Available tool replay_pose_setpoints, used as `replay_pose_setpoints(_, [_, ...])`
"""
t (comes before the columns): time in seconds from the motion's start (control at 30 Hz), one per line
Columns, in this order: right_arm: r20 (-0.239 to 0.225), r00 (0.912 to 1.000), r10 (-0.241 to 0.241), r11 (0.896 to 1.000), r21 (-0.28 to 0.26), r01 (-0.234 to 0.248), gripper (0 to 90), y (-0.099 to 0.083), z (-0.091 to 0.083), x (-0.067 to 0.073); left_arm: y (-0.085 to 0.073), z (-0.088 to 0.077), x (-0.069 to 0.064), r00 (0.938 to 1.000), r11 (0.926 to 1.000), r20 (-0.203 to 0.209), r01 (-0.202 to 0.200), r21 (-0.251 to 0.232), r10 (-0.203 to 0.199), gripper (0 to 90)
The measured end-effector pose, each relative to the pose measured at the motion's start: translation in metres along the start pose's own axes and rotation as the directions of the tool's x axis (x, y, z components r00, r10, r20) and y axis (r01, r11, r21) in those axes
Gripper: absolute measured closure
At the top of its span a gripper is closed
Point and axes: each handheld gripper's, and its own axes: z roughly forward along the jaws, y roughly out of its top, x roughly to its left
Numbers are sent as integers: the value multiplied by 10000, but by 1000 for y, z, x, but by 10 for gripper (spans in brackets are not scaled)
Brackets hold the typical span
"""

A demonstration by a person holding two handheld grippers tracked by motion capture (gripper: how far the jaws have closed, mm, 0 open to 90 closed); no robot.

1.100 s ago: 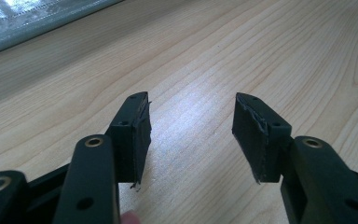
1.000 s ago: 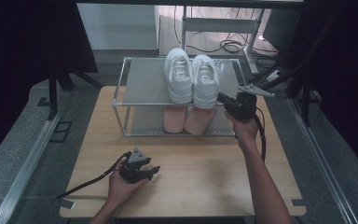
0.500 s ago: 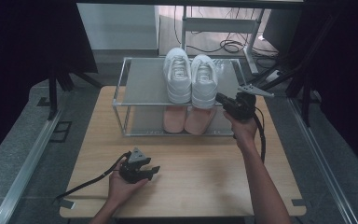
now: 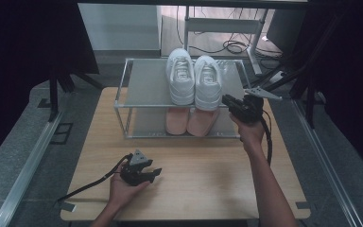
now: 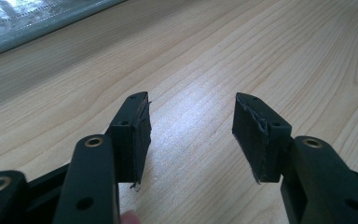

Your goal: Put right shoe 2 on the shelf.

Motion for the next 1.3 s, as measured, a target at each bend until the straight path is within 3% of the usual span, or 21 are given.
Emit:
replay_pose_setpoints(0.33, [-495,9986,-204,9992,-343,187,685,-19,-35,-11,-2,-1,-3,9999,10000,-107,63,-27,-63,472])
replay_pose_setpoints(0.77, [-905,9957,-176,9989,-443,136,621,-79,-81,-31,-2,2,-3,9999,9999,-98,90,48,-89,469])
replay_pose_setpoints(1.0, [-792,9967,-187,9993,-341,160,610,-102,-90,-39,-2,1,-2,9999,9999,-129,96,43,-96,469])
replay_pose_setpoints(1.3, [-696,9973,-227,9993,-313,205,602,-105,-89,-42,-2,1,-2,9999,10000,-154,48,56,-48,469])
